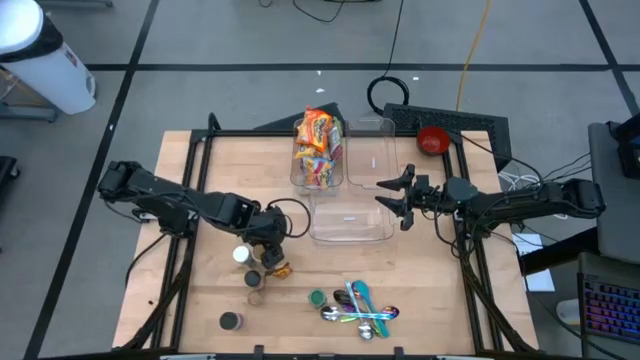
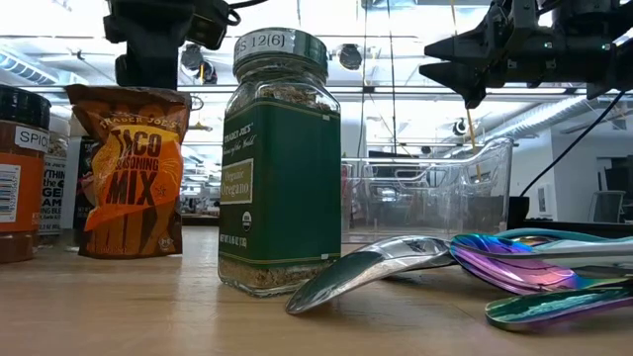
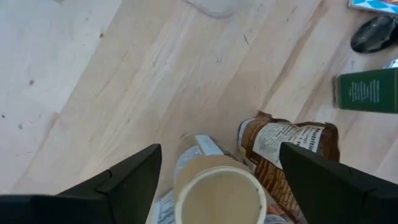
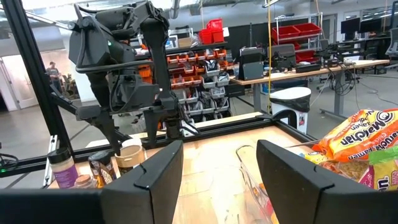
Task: Pick & Place Food Item
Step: Put the gold seasoning bottle into the right transparent bin
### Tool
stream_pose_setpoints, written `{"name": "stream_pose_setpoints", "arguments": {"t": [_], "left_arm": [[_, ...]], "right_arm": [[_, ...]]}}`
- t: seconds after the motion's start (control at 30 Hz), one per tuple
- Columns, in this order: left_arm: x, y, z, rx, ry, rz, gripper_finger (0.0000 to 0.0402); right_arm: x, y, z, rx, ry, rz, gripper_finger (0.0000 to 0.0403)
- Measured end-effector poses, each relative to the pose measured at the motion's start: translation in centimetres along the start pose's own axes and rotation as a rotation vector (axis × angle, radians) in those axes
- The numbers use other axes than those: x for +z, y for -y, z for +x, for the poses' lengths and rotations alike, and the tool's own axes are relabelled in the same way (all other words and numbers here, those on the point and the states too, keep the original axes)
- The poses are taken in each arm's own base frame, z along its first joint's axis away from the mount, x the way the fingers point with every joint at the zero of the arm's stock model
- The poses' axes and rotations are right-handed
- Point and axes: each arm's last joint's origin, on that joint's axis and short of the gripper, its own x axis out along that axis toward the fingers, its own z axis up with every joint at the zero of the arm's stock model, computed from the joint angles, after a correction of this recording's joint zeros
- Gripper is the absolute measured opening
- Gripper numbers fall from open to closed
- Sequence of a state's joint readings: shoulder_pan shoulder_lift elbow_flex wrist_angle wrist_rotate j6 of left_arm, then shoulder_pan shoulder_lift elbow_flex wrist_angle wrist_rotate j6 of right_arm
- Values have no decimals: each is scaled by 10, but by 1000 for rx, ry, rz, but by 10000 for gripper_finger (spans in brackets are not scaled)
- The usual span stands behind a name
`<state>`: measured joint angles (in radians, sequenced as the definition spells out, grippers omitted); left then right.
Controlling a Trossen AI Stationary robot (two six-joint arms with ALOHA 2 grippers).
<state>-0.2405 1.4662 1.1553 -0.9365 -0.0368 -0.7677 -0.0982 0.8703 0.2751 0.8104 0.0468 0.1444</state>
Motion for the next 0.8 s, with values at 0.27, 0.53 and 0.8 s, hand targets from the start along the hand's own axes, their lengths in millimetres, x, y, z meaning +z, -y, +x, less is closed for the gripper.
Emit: {"name": "stream_pose_setpoints", "arguments": {"t": [0.27, 0.53, 0.8], "left_arm": [[-7, -1, 0, 28, -59, 102, 344], [-17, 1, -1, 40, -119, 121, 331], [-22, 6, -1, 42, -116, 129, 331]], "right_arm": [[0, 0, 0, 0, 0, 0, 196], [0, 0, 0, 0, 0, 0, 196], [0, 0, 0, 0, 0, -1, 196]]}}
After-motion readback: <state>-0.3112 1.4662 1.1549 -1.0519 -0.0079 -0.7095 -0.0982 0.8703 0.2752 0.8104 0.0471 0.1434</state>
